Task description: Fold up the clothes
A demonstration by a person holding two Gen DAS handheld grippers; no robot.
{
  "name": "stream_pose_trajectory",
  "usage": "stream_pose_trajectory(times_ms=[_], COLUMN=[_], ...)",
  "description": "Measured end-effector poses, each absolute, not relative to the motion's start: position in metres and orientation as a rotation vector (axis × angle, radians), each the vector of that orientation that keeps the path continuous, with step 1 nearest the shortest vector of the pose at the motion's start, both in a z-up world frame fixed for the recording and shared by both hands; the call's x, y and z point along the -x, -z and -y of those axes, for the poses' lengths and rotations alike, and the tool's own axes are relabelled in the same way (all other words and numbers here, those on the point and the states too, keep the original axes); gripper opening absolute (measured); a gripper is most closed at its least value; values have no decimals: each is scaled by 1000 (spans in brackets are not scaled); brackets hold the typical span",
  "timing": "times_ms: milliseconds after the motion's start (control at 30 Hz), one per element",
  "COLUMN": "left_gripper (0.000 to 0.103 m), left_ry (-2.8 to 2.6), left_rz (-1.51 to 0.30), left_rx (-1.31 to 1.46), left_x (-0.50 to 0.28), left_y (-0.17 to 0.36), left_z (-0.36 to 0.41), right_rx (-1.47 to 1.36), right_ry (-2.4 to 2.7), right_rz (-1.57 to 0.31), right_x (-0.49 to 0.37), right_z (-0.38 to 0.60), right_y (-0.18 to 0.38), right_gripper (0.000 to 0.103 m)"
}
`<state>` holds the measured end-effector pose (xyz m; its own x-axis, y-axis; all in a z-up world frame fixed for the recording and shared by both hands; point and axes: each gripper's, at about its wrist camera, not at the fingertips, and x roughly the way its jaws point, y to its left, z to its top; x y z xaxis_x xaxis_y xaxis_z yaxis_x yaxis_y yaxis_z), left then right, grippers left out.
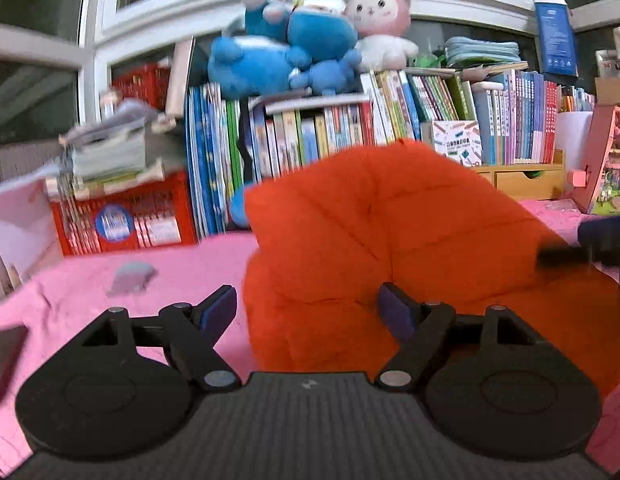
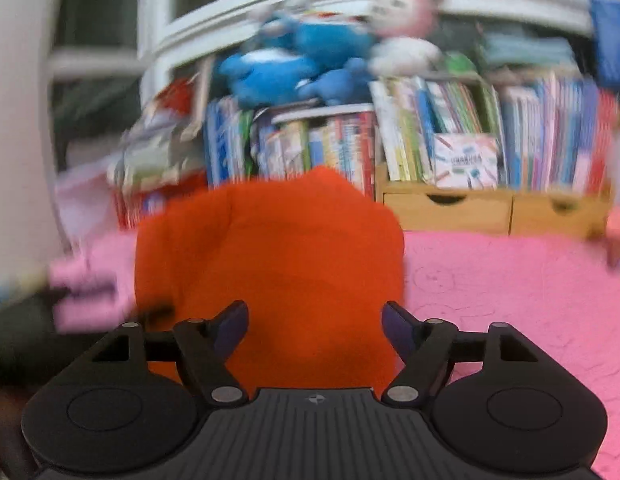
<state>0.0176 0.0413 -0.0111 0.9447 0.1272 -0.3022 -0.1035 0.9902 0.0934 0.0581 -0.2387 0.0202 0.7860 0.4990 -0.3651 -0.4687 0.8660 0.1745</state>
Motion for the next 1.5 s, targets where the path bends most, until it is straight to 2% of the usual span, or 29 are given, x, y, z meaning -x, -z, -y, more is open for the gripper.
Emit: stream_pose_trajectory(times_ms=[67,167,300,400,767,1033,1100,1167,1200,1233,1333,1500], left_gripper=[79,79,80,81,85,87,86,86,86,86,88,88], left_ry=[-115,-108,-92,-86,-80,-48,-18,-50,-61,-68,-92,-32], left_rz=[-318,-329,-349,-363,-426,-466,-437,-402,-363,-312,-247,-313], left_rx=[-68,-67,-30,9,74,151,220,243,236,217,156,250], left_x=[-18,-18,-19,-21,-30,-34,-28,-21,-18,-17,-35,-80], left_y=[13,15,16,17,19,23,20,4,-6,-17,-39,-32], left_z=[-41,-40,-46,-52,-61,-74,-88,-99,-103,-104,-100,-86], right_rx=[-84,133,371,411,592,489,353,185,117,75,-21,37], right_ry=[-577,-704,-791,-809,-781,-795,-809,-825,-809,-783,-701,-569], right_rz=[-388,-325,-286,-313,-434,-467,-450,-400,-367,-353,-339,-353], right_x=[-70,-84,-109,-133,-158,-164,-157,-157,-157,-157,-165,-183], right_z=[234,181,108,79,43,52,71,107,125,139,174,177], right_y=[-40,-61,-58,-38,25,26,9,-13,-24,-33,-55,-45], right_gripper=[54,49,49,49,51,50,53,63,63,62,33,33])
